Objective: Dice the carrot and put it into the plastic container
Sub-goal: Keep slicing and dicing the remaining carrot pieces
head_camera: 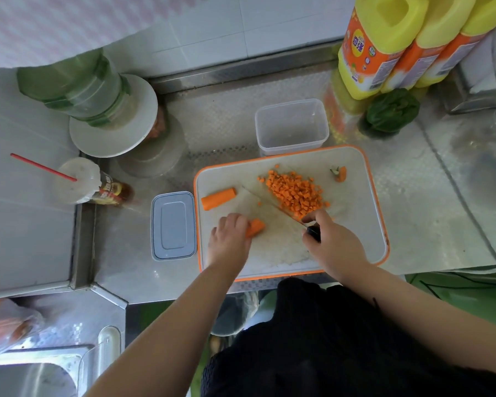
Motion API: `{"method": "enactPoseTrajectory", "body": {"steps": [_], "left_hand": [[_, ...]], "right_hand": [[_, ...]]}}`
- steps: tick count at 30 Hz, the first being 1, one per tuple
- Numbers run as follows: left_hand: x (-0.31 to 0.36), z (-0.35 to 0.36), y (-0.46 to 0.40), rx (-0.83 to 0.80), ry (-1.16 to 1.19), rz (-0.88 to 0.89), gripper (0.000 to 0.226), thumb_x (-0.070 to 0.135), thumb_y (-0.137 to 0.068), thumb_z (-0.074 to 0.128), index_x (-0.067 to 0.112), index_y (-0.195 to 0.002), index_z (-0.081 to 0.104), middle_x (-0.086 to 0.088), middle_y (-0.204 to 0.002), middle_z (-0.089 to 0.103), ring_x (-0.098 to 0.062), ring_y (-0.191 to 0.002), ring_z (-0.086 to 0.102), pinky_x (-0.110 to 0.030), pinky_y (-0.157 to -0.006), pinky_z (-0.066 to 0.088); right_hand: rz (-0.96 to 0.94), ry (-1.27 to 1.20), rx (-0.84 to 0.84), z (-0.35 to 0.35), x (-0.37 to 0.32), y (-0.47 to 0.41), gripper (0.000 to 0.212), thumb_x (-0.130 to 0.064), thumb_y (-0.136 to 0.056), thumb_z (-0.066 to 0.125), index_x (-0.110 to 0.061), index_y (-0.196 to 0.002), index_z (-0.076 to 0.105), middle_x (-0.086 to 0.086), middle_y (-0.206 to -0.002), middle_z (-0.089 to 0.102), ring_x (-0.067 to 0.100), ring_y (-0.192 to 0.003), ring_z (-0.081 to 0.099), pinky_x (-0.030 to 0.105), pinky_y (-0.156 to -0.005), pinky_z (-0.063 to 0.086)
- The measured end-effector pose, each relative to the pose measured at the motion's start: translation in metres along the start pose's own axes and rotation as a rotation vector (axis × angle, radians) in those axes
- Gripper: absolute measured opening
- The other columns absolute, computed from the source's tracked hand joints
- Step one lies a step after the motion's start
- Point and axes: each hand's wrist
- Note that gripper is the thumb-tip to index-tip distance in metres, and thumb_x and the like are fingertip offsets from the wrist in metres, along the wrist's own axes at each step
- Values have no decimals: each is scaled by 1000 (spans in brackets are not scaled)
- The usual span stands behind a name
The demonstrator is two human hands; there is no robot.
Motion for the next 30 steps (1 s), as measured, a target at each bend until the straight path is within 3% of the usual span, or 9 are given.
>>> {"method": "enactPoseTrajectory", "body": {"steps": [5, 9, 11, 16, 22, 25, 27, 30], "left_hand": [[3, 7, 20, -64, -28, -9, 61, 53, -86, 61, 25, -136, 41, 6, -137, 39, -19, -128, 34, -36, -103, 33], [3, 10, 23, -78, 56, -75, 45, 45, -94, 55, 26, -134, 46, 5, -132, 39, -18, -124, 36, -37, -91, 46], [6, 10, 21, -84, 79, -52, 37, 38, -96, 54, 26, -131, 49, 4, -129, 42, -19, -123, 37, -37, -87, 47], [9, 6, 14, -100, 71, 9, 35, 33, -97, 53, 26, -131, 51, 3, -130, 43, -18, -123, 35, -35, -88, 46], [10, 10, 11, -108, -87, 183, 33, 24, -95, 54, 19, -128, 50, 1, -135, 41, -20, -127, 35, -38, -93, 50], [8, 16, 15, -70, -75, 241, 38, 23, -92, 60, 19, -129, 48, 0, -132, 43, -21, -123, 36, -39, -86, 54], [8, 15, 19, 34, -47, 244, 45, 28, -84, 72, 18, -123, 52, -3, -124, 48, -21, -115, 40, -38, -68, 58], [7, 25, 30, 213, 27, 182, 52, 30, -68, 84, 16, -107, 52, -10, -111, 56, -28, -101, 55, -35, -41, 52]], "right_hand": [[18, 54, -63, 4, -1, -2, 21, -29, -95, 52, -23, -114, 49, -11, -68, 55, 19, -64, 58, 33, -57, 47], [32, 118, -122, 5, -6, -10, 24, -37, -95, 51, -23, -115, 50, -4, -92, 65, 21, -80, 62, 35, -67, 51], [21, 141, -139, 7, -8, -16, 27, -40, -96, 50, -23, -117, 50, -6, -95, 65, 20, -81, 62, 32, -65, 48], [11, 180, -168, 9, -7, -28, 26, -41, -96, 48, -23, -114, 51, -15, -68, 48, 14, -65, 51, 27, -52, 35], [-12, 202, -217, 7, -2, -26, 23, -47, -95, 47, -24, -100, 49, -10, -65, 49, 10, -58, 49, 27, -48, 30], [-32, 240, -245, 6, -2, -23, 24, -45, -96, 46, -23, -86, 48, -6, -62, 49, 13, -56, 50, 28, -48, 30], [-36, 268, -252, 6, -2, -22, 27, -44, -97, 45, -20, -88, 53, -4, -62, 51, 15, -57, 52, 29, -47, 33], [-56, 335, -269, 5, -3, -21, 32, -45, -98, 42, -17, -95, 57, -2, -66, 57, 19, -59, 56, 32, -50, 41]]}}
Point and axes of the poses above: each hand's wrist, its own y-axis away from the middle knuckle, its own z-axis out of the palm, x = y × z
